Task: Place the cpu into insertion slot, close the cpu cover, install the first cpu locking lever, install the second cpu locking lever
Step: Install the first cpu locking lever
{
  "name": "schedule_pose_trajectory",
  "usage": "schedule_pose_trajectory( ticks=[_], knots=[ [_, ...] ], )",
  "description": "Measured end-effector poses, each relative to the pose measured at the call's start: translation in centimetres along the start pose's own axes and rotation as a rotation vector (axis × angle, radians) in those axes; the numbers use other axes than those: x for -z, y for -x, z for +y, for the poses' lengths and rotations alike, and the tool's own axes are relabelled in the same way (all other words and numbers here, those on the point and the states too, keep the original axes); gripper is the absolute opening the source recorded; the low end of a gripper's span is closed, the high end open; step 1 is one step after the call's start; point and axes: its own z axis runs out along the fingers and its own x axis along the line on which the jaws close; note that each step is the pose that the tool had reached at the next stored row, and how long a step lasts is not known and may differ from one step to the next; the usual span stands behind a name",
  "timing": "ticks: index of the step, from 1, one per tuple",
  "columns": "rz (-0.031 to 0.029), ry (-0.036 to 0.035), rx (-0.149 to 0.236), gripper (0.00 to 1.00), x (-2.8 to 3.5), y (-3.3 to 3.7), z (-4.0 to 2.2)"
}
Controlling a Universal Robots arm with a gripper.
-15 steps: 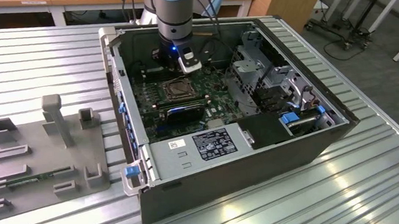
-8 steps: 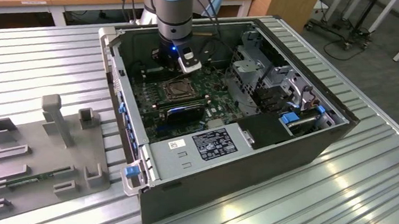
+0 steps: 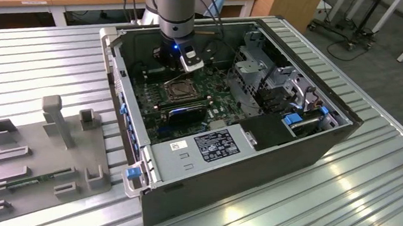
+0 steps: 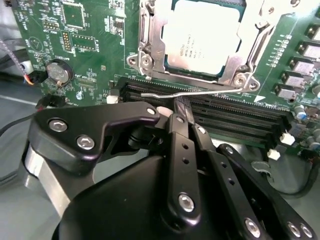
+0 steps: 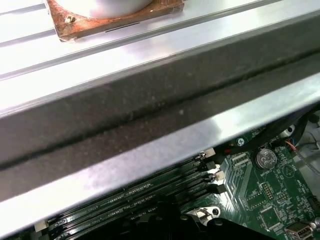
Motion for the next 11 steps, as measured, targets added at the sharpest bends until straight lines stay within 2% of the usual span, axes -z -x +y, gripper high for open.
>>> schedule_pose_trajectory(
  ticks=[11],
  knots=[
    [0.0000, -0.0001, 0.000, 0.11, 2.68, 0.30, 0.77]
  ],
)
